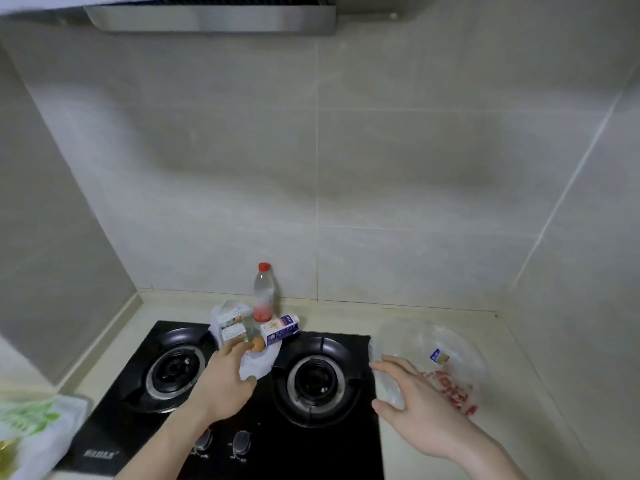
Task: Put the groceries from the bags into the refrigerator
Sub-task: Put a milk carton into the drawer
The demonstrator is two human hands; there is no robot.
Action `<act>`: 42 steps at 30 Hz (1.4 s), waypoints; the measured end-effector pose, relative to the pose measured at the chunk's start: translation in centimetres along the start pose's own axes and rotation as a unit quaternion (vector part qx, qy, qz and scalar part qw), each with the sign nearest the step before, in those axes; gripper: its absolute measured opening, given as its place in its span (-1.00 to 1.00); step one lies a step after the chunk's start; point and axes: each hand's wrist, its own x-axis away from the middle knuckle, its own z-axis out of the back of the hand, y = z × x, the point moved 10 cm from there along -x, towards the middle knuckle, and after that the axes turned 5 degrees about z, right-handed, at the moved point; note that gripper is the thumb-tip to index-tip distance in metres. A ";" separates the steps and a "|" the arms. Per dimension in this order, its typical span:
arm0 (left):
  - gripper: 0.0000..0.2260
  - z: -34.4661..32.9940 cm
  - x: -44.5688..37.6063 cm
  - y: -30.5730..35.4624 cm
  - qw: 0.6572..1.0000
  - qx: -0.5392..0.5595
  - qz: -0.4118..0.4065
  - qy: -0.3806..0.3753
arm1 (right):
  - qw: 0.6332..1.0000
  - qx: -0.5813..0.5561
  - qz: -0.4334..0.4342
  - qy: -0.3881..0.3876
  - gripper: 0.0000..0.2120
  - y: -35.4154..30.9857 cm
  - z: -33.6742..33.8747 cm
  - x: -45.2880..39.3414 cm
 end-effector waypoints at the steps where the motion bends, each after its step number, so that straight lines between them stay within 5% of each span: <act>1: -0.40 0.0 -1.3 -0.5 1.000 -0.005 0.005 -0.008 | 1.000 0.004 -0.006 0.003 -0.45 -0.2 -0.2 -0.4; 9: -0.34 -1.9 -10.8 -4.5 0.996 -0.064 0.047 -0.037 | 0.997 0.011 -0.065 0.028 -0.47 -1.2 -2.0 -2.0; 27: -0.53 -5.6 -18.2 -11.1 0.974 -0.182 0.122 -0.055 | 0.988 0.001 -0.149 0.040 -0.47 4.2 -2.8 -0.7; 35: -0.54 -1.3 -15.0 -8.6 0.987 -0.075 0.105 0.095 | 0.986 -0.007 -0.165 0.013 -0.61 8.9 -1.1 -2.9; 42: -0.60 3.4 -7.8 0.5 0.979 0.043 0.026 0.198 | 0.977 -0.029 -0.211 0.025 -0.55 20.3 0.8 -6.0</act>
